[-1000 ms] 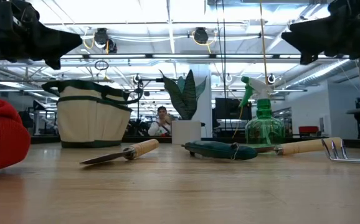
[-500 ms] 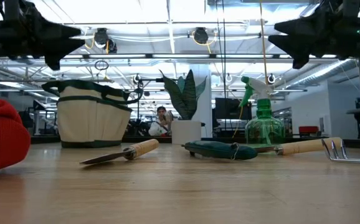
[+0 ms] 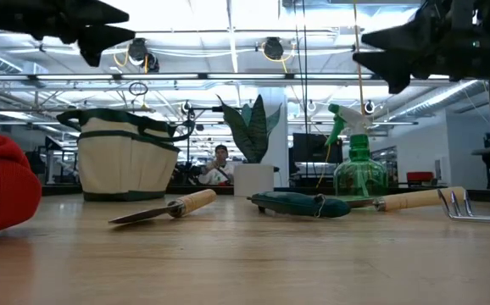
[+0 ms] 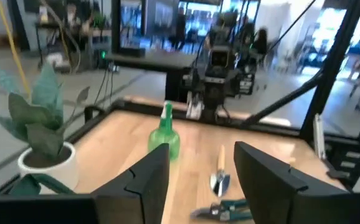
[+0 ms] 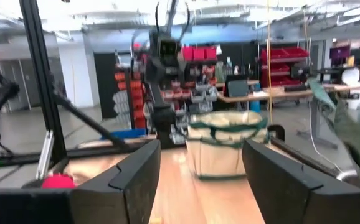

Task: Pick & Place Garden tools in Gardening bag
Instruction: Prepare the brown gardening bag

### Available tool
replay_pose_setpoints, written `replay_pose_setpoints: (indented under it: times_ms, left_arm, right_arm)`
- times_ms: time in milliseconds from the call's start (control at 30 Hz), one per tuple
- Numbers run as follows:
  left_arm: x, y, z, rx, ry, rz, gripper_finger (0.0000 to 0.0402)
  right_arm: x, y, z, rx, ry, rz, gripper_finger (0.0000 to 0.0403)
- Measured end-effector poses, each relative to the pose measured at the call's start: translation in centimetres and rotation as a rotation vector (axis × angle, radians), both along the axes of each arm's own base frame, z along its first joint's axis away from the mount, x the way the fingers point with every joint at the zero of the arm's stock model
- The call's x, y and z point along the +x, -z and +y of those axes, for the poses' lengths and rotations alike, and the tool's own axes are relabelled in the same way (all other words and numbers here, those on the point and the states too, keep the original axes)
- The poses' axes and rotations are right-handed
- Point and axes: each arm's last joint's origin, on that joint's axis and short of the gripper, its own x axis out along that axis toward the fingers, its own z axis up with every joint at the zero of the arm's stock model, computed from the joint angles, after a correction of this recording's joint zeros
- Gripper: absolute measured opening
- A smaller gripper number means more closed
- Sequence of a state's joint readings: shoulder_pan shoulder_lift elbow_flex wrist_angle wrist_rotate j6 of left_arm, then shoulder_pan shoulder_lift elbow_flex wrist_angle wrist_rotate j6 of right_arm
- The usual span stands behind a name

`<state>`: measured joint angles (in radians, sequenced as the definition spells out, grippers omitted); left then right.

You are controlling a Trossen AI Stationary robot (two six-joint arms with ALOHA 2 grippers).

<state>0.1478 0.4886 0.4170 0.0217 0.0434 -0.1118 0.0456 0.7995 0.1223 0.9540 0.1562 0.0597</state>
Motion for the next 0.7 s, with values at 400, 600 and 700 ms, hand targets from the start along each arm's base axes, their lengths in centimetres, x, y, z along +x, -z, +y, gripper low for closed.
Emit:
replay_pose_setpoints:
  times_ms: [400,600,700]
  left_arm:
    - [5.9,-0.1,1.8,-0.107,-0.328,0.301,0.0166]
    - [8.3,0.7,2.7,-0.088,-0.478,0.459,0.0166]
    - [9.1,1.8,3.2,-0.118,-0.503,0.507,0.0166]
  right_arm:
    - [0.0,-0.1,0.0,-0.078,0.016,0.000,0.0212]
    - [0.0,0.0,0.0,-0.085,0.017,0.015,0.0211]
    - [0.1,0.1,0.0,-0.086,0.016,0.027,0.0210]
